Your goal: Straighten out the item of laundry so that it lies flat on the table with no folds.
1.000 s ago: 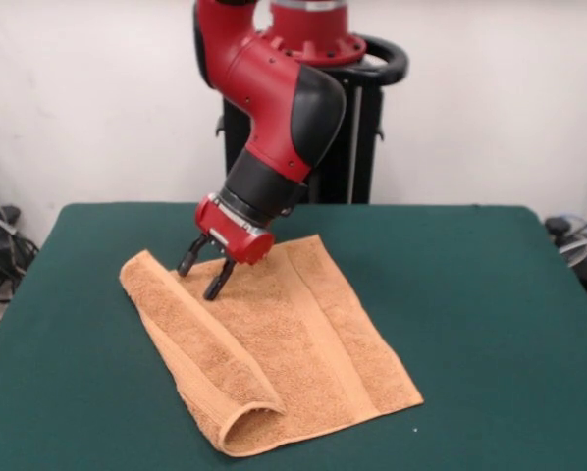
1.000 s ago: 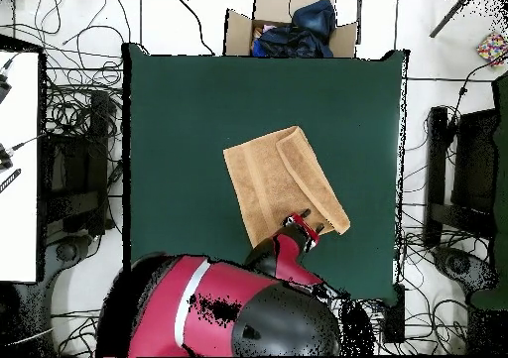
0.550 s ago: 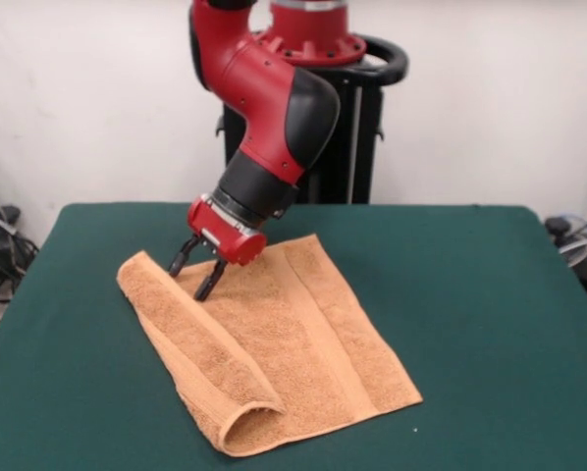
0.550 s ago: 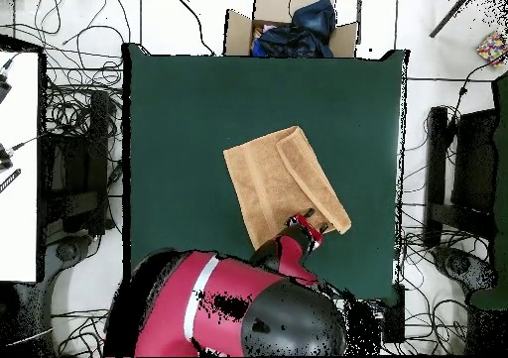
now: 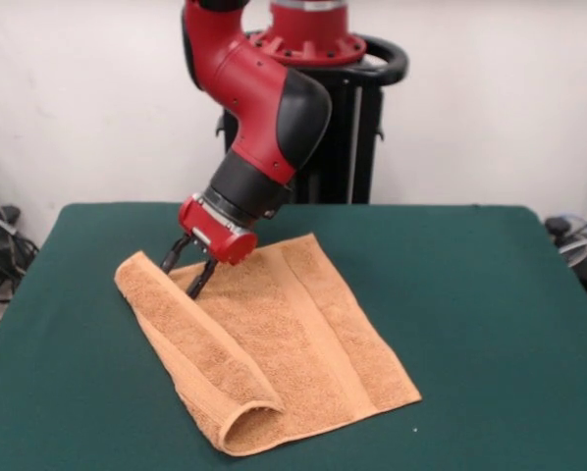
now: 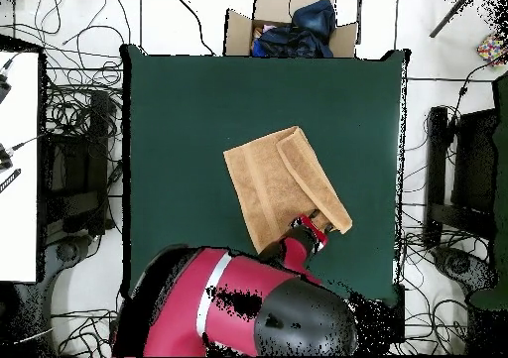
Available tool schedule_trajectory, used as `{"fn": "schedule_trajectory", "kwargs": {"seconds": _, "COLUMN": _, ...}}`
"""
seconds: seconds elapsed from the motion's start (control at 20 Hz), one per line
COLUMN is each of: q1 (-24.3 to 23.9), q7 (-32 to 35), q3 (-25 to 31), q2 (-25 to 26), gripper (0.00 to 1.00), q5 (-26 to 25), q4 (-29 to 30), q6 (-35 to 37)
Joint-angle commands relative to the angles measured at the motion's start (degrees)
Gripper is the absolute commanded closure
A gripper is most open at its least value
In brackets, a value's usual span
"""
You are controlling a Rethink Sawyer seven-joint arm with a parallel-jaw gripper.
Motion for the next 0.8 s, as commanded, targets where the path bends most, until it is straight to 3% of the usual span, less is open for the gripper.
{"fn": "schedule_trajectory", "kwargs": {"seconds": 0.05, "q1": -1.3, "q7": 14.2, "q3": 3.9, "q2": 4.2, "gripper": 0.0, "q5": 4.3, "q4": -5.7, "q6": -3.7}}
{"fn": "schedule_trajectory", "kwargs": {"seconds": 0.4, "q1": -0.3, "q7": 14.3, "q3": 4.3, "q2": 4.3, "gripper": 0.0, "q5": 8.0, "q4": -5.1, "q6": -6.3}}
{"fn": "schedule_trajectory", "kwargs": {"seconds": 0.8, "q1": -1.4, "q7": 9.6, "q3": 3.0, "q2": 2.2, "gripper": 0.0, "q5": 4.4, "q4": -7.5, "q6": -3.5}}
